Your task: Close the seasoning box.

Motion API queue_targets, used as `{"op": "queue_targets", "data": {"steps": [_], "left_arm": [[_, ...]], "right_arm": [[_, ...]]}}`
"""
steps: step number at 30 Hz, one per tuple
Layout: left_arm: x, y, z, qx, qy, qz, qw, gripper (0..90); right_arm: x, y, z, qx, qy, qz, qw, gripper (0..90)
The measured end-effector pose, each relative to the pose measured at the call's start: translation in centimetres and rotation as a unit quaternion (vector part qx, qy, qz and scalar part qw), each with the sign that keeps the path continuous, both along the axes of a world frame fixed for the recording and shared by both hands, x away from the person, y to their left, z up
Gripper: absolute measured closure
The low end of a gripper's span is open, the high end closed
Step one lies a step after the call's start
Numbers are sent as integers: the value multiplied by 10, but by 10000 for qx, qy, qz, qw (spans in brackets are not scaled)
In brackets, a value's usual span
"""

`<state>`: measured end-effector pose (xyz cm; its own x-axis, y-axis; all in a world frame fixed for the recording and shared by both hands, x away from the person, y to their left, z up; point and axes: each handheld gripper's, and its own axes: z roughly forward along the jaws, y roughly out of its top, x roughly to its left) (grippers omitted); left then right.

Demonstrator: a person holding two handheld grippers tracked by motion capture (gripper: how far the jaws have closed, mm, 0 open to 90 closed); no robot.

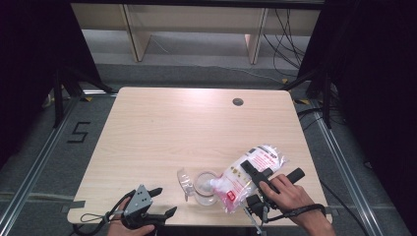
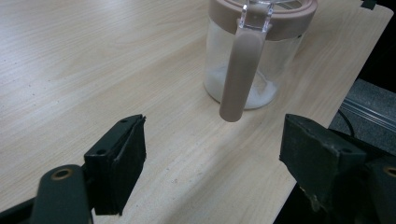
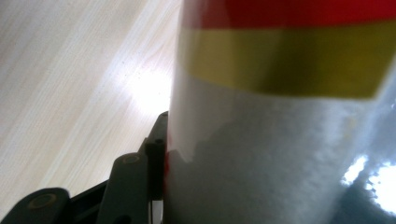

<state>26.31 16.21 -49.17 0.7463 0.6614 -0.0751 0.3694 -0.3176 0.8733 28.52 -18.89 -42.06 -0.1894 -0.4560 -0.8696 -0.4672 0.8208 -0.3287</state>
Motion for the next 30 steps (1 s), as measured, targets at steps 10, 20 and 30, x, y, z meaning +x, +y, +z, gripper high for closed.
{"op": "queue_targets", "data": {"steps": [10, 20, 30], "left_arm": [[2, 1, 0, 52, -124, -76, 9999, 221], [1, 1, 1, 32, -118, -57, 9999, 221], [1, 1, 1, 30, -115, -41, 9999, 221]], "right_arm": [[2, -2, 0, -60, -88, 76, 9999, 532], [1, 0, 0, -113, -40, 83, 9999, 534], [2, -1, -1, -65, -51, 97, 9999, 535]]}}
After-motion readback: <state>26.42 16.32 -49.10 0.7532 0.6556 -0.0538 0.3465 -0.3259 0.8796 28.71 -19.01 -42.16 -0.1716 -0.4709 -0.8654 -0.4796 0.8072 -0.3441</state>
